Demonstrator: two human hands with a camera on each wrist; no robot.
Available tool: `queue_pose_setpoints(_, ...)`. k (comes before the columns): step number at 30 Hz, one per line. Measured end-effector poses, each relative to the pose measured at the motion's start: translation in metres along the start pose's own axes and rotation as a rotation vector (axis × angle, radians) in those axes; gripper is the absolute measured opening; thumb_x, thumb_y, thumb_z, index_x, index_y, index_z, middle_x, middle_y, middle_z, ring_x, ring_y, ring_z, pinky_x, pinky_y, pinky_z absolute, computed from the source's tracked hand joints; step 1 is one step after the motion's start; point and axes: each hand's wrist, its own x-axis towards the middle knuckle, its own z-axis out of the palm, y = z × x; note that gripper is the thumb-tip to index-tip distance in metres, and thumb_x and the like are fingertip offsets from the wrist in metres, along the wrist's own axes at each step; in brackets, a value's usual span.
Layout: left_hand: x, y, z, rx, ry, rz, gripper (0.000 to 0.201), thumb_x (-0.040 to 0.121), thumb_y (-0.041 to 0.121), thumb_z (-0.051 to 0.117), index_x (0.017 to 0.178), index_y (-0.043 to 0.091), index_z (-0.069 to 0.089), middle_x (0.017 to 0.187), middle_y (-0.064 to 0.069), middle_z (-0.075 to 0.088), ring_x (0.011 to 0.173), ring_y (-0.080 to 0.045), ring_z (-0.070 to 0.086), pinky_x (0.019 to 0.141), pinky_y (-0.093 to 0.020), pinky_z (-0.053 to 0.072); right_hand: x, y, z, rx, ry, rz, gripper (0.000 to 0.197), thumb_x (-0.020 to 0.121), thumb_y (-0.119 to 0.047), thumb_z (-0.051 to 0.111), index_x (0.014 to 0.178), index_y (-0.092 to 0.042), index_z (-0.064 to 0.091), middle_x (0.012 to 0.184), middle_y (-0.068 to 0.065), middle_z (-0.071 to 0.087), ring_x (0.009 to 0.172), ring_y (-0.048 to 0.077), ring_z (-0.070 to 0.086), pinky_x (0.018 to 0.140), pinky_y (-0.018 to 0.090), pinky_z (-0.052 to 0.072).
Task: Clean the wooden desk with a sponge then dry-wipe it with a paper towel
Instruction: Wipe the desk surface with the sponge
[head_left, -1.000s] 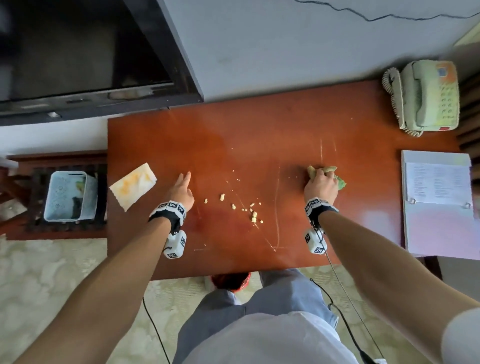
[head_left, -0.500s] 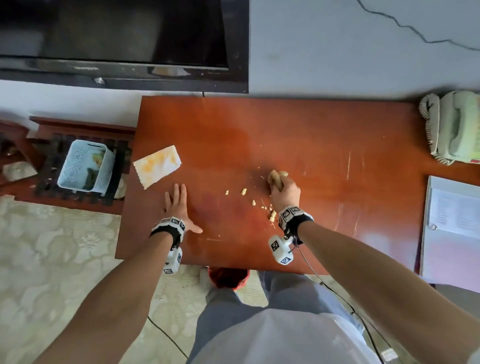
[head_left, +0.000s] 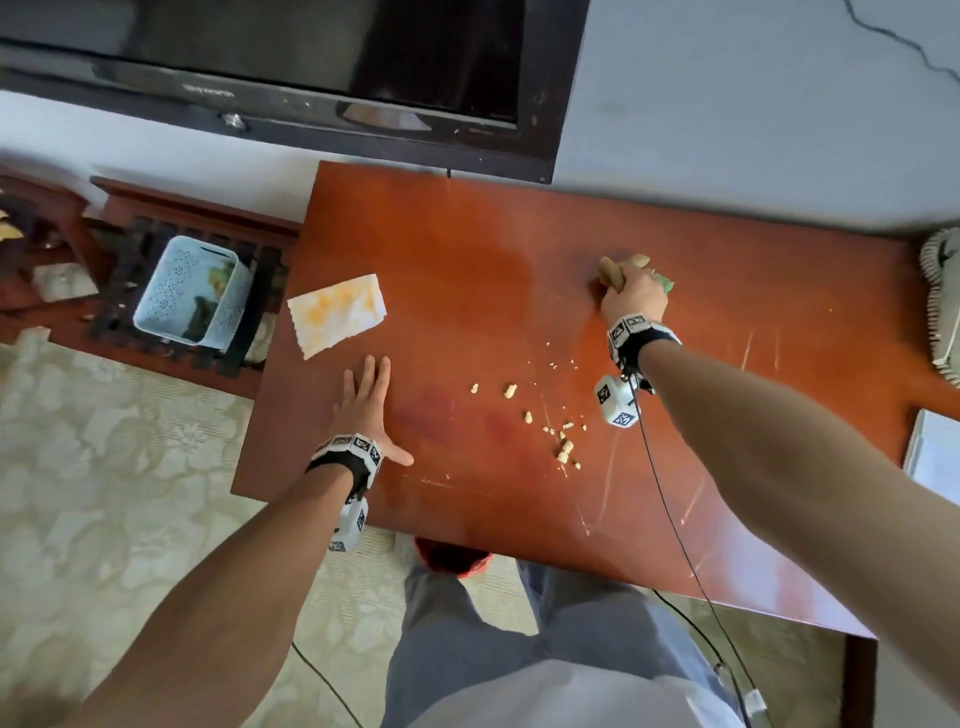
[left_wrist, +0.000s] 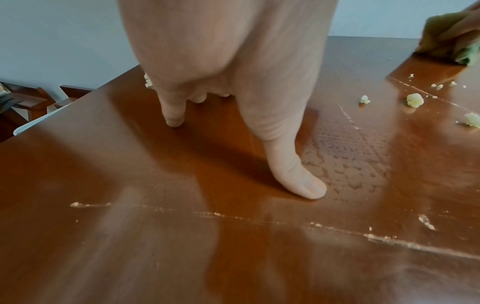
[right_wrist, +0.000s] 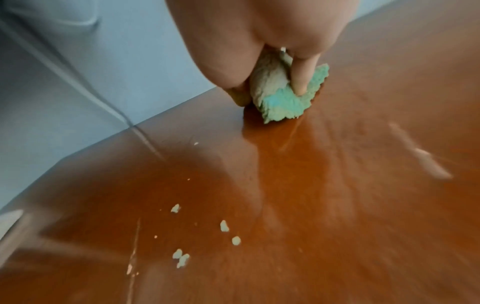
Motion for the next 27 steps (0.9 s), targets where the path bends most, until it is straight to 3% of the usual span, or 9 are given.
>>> queue_pose_setpoints(6, -0.002, 0.003, -0.004, 0.008, -0.011, -0.016, 0.169, 0.042, 0.048, 0.100, 0.152, 0.040, -0.028, 0.162, 0.012, -0.031, 0.152, -0.031, -0.020, 0.118, -0.065, 0.021, -0.017, -0.036, 0.021, -0.177, -0.213, -0.461, 0.022, 0.097, -0.028, 0.049, 0.104, -0.024, 0.069, 0.100, 0.004, 0.069, 0.087, 0.031, 0.067, 0.081, 0.038, 0.054)
queue_pose_setpoints(8, -0.005, 0.006, -0.006, 0.014, -0.020, -0.024, 0.168, 0.043, 0.046, 0.100, 0.152, 0.039, -0.028, 0.162, 0.012, -0.032, 0.152, -0.031, -0.021, 0.118, -0.065, 0.020, -0.038, -0.030, 0.023, -0.225, -0.298, -0.546, 0.024, 0.100, -0.040, 0.046, 0.106, -0.026, 0.065, 0.096, -0.001, 0.067, 0.081, 0.026, 0.068, 0.078, 0.038, 0.057)
queue_pose_setpoints(11, -0.008, 0.008, -0.009, -0.003, -0.031, -0.034, 0.168, 0.043, 0.045, 0.100, 0.152, 0.039, -0.028, 0.162, 0.012, -0.033, 0.152, -0.030, -0.022, 0.119, -0.065, 0.018, -0.077, -0.004, 0.025, -0.245, -0.435, -0.556, 0.031, 0.098, -0.052, 0.044, 0.107, -0.030, 0.063, 0.088, -0.010, 0.063, 0.071, 0.014, 0.065, 0.073, 0.031, 0.058)
queue_pose_setpoints(14, -0.008, 0.008, -0.010, 0.010, -0.050, -0.039, 0.168, 0.044, 0.047, 0.100, 0.151, 0.039, -0.029, 0.160, 0.012, -0.036, 0.152, -0.030, -0.023, 0.119, -0.065, 0.020, -0.110, 0.013, 0.012, -0.152, -0.521, -0.528, 0.006, 0.094, -0.029, 0.059, 0.094, -0.032, 0.065, 0.076, -0.015, 0.064, 0.062, 0.004, 0.062, 0.066, 0.024, 0.057)
queue_pose_setpoints(16, -0.007, 0.007, -0.010, 0.006, -0.040, -0.035, 0.169, 0.043, 0.047, 0.100, 0.151, 0.039, -0.030, 0.160, 0.013, -0.036, 0.151, -0.029, -0.024, 0.119, -0.065, 0.020, -0.112, 0.012, 0.002, 0.018, -0.518, -0.443, 0.017, 0.092, -0.012, 0.059, 0.085, -0.026, 0.067, 0.068, -0.016, 0.064, 0.054, -0.002, 0.060, 0.055, 0.015, 0.050)
queue_pose_setpoints(19, -0.007, 0.008, -0.010, -0.006, -0.036, -0.028, 0.168, 0.044, 0.045, 0.100, 0.152, 0.039, -0.028, 0.160, 0.012, -0.035, 0.151, -0.029, -0.024, 0.119, -0.065, 0.017, -0.092, -0.003, -0.004, 0.152, -0.335, -0.311, 0.020, 0.090, -0.009, 0.056, 0.091, -0.021, 0.072, 0.068, -0.008, 0.067, 0.055, 0.006, 0.063, 0.055, 0.022, 0.052)
queue_pose_setpoints(21, -0.008, 0.008, -0.010, -0.008, -0.041, -0.028, 0.168, 0.045, 0.045, 0.100, 0.152, 0.039, -0.028, 0.161, 0.012, -0.035, 0.151, -0.030, -0.024, 0.119, -0.066, 0.015, -0.074, -0.018, 0.004, 0.145, -0.292, -0.289, 0.021, 0.089, -0.009, 0.055, 0.096, -0.018, 0.072, 0.071, -0.005, 0.068, 0.059, 0.012, 0.063, 0.059, 0.022, 0.052)
queue_pose_setpoints(25, -0.006, 0.008, -0.009, -0.010, -0.038, -0.025, 0.167, 0.045, 0.044, 0.100, 0.153, 0.038, -0.027, 0.162, 0.011, -0.033, 0.152, -0.031, -0.022, 0.118, -0.067, 0.015, -0.056, -0.063, 0.033, -0.001, -0.347, -0.411, 0.030, 0.088, -0.010, 0.053, 0.109, -0.024, 0.068, 0.092, 0.002, 0.071, 0.083, 0.024, 0.066, 0.078, 0.033, 0.054)
queue_pose_setpoints(27, -0.007, 0.008, -0.008, 0.002, -0.036, -0.025, 0.166, 0.045, 0.045, 0.100, 0.153, 0.038, -0.026, 0.162, 0.011, -0.032, 0.152, -0.032, -0.022, 0.118, -0.066, 0.016, -0.056, -0.086, 0.053, -0.103, -0.385, -0.496, 0.028, 0.091, -0.011, 0.049, 0.109, -0.022, 0.067, 0.092, 0.004, 0.070, 0.085, 0.028, 0.065, 0.079, 0.036, 0.055)
